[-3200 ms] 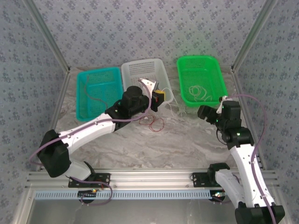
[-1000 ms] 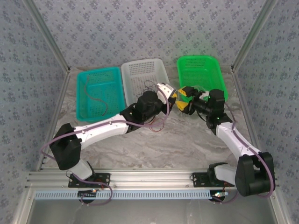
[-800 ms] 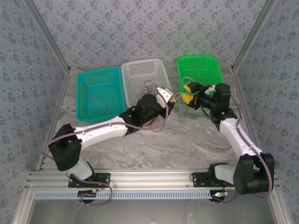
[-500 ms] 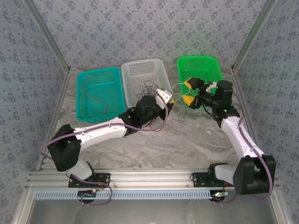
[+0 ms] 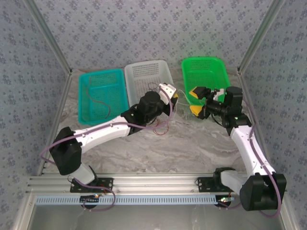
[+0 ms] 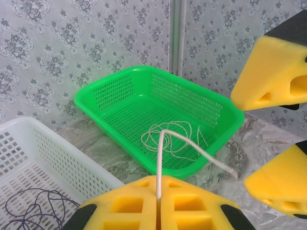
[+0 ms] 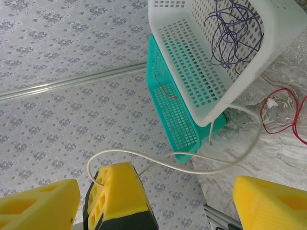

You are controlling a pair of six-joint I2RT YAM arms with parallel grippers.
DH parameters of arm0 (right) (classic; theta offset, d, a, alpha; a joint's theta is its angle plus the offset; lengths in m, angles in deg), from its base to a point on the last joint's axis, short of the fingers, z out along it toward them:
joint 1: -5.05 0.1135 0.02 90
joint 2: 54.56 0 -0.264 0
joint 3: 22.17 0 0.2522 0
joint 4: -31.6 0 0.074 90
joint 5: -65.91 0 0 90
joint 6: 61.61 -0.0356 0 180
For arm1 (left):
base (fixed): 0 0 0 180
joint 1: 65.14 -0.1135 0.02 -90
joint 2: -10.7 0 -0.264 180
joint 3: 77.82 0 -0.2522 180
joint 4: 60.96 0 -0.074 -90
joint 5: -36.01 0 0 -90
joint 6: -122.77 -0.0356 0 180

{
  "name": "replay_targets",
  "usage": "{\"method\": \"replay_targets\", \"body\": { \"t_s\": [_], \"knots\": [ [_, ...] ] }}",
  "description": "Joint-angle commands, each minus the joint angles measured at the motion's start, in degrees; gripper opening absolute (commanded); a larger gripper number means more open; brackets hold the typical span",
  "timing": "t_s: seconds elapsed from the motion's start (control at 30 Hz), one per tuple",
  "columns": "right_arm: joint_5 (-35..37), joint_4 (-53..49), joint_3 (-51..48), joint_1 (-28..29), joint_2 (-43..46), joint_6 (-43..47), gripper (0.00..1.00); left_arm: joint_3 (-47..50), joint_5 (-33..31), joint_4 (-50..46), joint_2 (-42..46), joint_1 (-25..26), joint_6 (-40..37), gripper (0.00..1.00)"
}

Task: Untangle the cables

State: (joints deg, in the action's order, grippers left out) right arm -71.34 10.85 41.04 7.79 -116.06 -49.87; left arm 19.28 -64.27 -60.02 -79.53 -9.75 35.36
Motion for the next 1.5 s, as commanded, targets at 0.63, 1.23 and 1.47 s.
{"method": "replay_targets", "body": {
  "t_s": [0.63, 1.23, 1.47],
  "knots": [
    [1.45, 12.21, -0.65, 3.32, -2.12, -9.19, 0.84, -2.9, -0.67, -1.35, -2.79, 1.81, -0.8, 0.07],
    [5.74, 15.59, 4.23, 2.28, -11.83, -0.43, 0.44, 3.03, 9.37, 6.82, 0.78, 4.55, 0.4, 0.08],
    [8.49, -6.17, 19.37, 1.96, -11.09, 17.27, 0.0, 1.75, 10.73, 2.71, -0.88, 4.11, 1.95, 0.17]
  ]
}}
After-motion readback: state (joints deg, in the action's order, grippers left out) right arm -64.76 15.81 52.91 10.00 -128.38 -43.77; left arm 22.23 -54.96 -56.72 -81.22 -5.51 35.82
